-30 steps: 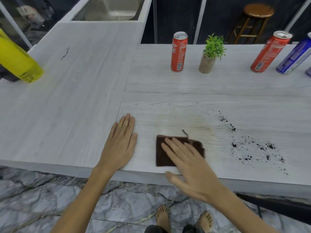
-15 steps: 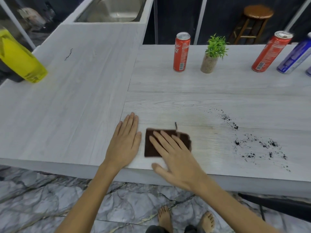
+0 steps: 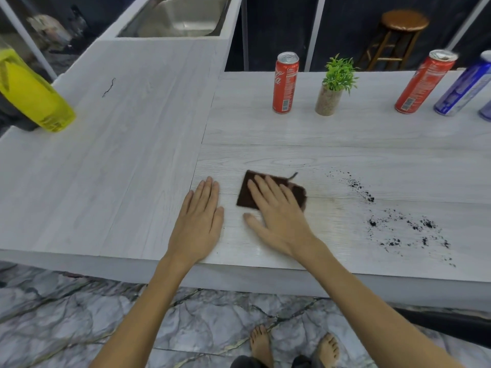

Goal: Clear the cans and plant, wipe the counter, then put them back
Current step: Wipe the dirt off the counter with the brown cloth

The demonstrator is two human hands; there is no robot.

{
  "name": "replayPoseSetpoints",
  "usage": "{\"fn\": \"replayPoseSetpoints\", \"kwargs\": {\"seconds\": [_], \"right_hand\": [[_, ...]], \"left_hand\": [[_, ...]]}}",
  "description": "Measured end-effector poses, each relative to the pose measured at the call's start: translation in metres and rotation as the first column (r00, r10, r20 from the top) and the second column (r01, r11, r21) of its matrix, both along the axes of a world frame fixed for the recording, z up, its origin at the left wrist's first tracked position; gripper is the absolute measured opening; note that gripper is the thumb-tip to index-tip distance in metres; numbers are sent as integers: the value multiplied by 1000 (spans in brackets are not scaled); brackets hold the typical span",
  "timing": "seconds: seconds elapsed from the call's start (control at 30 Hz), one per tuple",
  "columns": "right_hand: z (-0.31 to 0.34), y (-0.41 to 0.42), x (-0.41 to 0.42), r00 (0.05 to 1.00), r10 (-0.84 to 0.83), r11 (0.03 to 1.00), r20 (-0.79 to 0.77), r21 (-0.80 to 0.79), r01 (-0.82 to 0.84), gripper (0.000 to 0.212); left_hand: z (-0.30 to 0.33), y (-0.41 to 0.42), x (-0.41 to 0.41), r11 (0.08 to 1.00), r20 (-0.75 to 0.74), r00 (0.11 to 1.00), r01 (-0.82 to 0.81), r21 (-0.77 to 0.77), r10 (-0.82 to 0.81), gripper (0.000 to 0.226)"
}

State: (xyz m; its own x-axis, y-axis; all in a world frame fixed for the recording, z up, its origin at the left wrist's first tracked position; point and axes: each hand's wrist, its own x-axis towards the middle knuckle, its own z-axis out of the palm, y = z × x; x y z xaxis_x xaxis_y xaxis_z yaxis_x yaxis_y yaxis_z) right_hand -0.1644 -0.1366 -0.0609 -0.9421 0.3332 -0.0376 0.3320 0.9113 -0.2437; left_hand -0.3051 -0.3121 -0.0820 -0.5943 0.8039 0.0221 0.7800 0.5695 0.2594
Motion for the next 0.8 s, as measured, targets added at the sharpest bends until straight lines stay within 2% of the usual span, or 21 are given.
{"fn": "replayPoseSetpoints", "kwargs": {"seconds": [0.13, 0.27, 0.37, 0.5, 0.63, 0.8], "right_hand": [[-6, -48, 59, 982, 182, 980, -53, -66, -186, 76], [-7, -23, 117, 985, 168, 983, -44, -73, -170, 73], [-1, 17, 107, 999, 43, 998, -24, -52, -44, 71], [0, 32, 49, 996, -88, 995, -5, -37, 88, 75], [1, 11, 17, 998, -63, 997, -11, -36, 62, 77], [-3, -14, 60, 997, 43, 997, -63, -55, -47, 75]], "left_hand": [[-1, -1, -1, 1000, -12, 1000, 10, -5, -10, 62], [-2, -1, -1, 1000, 0, 1000, 6, 6, -6, 60], [-2, 0, 0, 1000, 9, 1000, 4, 8, -4, 60], [-1, -1, 0, 1000, 8, 1000, -6, 0, 6, 61], [3, 1, 2, 1000, 9, 1000, -12, -21, 12, 61], [13, 17, 12, 1000, 70, 998, -5, 2, 5, 61]]}}
